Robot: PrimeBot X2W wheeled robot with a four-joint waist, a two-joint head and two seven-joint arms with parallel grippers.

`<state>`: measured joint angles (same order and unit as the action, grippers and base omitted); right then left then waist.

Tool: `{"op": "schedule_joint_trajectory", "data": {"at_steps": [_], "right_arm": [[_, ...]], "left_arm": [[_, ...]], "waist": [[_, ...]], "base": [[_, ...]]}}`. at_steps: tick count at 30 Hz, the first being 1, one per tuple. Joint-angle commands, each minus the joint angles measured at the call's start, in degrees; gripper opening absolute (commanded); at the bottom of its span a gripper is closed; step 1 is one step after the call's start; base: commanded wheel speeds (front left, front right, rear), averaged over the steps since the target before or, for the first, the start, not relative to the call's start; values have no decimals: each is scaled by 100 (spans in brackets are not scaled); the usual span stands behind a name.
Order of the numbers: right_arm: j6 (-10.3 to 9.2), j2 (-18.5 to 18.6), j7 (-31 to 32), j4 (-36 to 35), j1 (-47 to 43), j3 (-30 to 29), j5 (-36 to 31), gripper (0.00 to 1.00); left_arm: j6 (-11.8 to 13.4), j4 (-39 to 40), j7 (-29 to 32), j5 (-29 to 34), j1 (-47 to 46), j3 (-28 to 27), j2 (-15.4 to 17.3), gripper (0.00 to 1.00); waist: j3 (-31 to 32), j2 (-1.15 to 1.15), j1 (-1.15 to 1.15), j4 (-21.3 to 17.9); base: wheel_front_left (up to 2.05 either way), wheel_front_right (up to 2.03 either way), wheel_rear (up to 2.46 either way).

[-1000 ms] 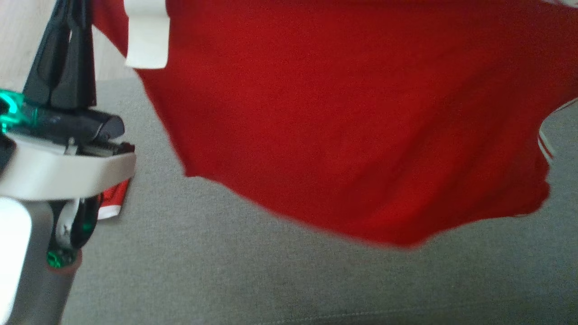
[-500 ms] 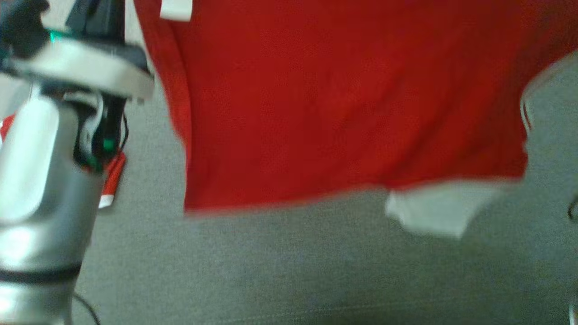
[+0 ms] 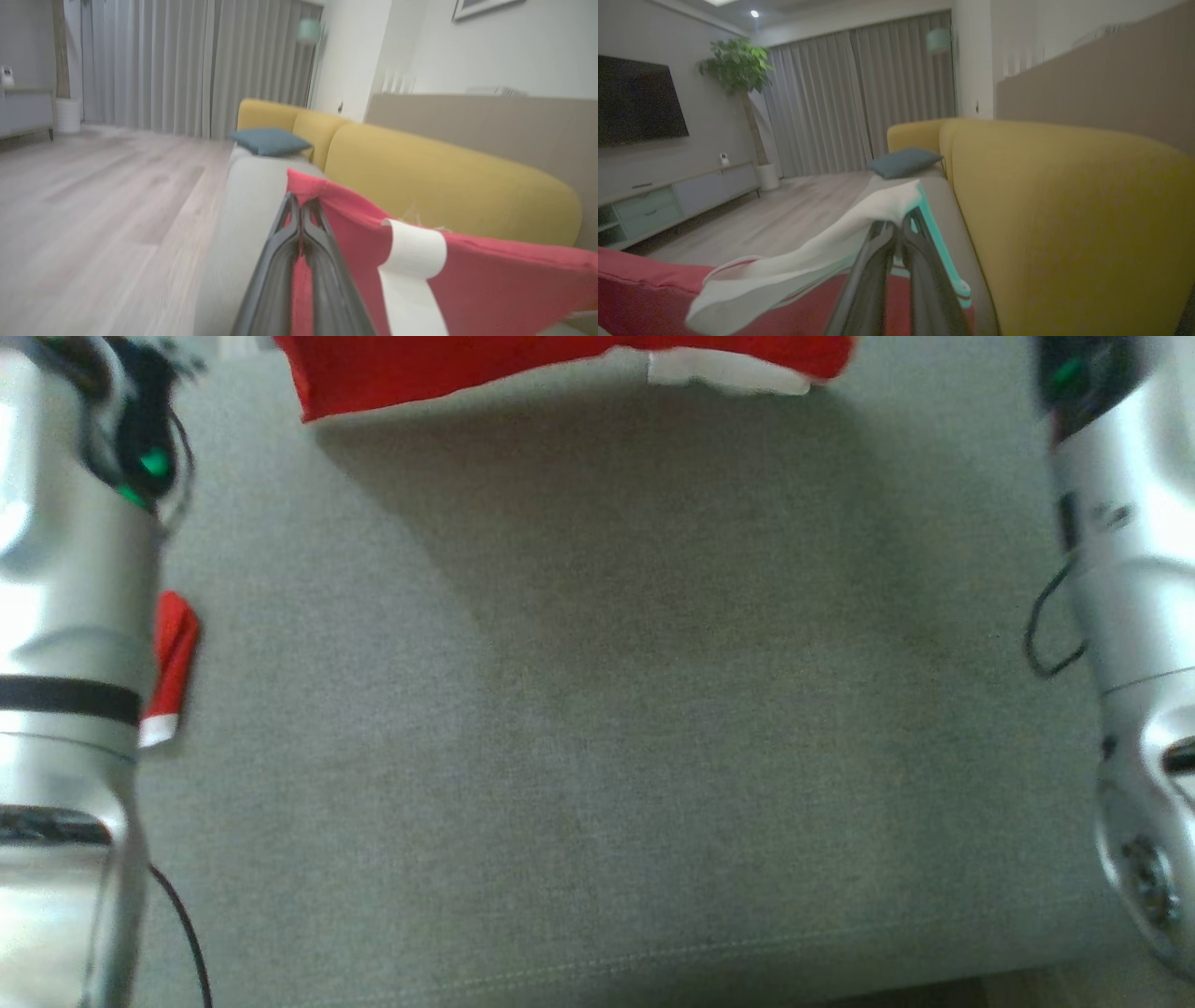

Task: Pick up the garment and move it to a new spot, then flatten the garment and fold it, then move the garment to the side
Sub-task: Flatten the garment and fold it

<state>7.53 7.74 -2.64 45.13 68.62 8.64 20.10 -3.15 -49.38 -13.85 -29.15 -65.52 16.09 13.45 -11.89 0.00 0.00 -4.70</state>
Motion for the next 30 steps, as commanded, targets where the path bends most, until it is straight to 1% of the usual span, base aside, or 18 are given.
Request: {"op": "schedule_joint_trajectory", "data": {"at_steps": [1,5,8,11,16,20,24,26,27,30], "right_arm": [[-4,-190,-87,268,51,192,1,0],[-4,-371,-138,1270,-176,523,179,0],[-4,-436,-248,1682,-310,770,344,0],[-4,-466,-384,1867,-537,990,585,0],[-4,-438,-896,1722,-1233,1364,917,0],[-4,-159,-1095,1298,-2077,1579,1221,0],[-4,107,-1157,607,-3077,1781,1472,0],[-4,283,-1163,208,-3565,1802,1553,0],[-4,283,-1163,208,-3565,1802,1553,0],[-4,558,-1076,-404,-4288,1710,1558,0]], "left_arm": [[-55,-238,-61,10,-101,-62,92,0],[-128,-1178,-82,-106,182,-43,-206,0],[-187,-1703,-90,-215,348,-75,-347,0],[-228,-2039,-97,-298,516,-100,-464,0],[-278,-2184,-109,-364,914,-127,-545,0],[-285,-1730,-113,-247,1458,-163,-473,0],[-172,-963,-114,-59,2399,-290,-337,0],[-118,-543,-114,3,2932,-362,-314,0],[-118,-543,-114,3,2932,-362,-314,0],[-23,121,-114,58,3680,-444,-301,0]], "waist": [[-220,0,0,-26],[-435,0,0,6],[-597,0,0,26],[-644,0,0,56],[-518,0,0,116],[-272,0,0,139],[45,0,0,64],[179,0,0,43],[179,0,0,43],[392,0,0,59]], "base": [[0,0,0],[0,0,0],[0,0,0],[0,0,0],[0,0,0],[0,0,0],[0,0,0],[0,0,0],[0,0,0],[0,0,0]]}}
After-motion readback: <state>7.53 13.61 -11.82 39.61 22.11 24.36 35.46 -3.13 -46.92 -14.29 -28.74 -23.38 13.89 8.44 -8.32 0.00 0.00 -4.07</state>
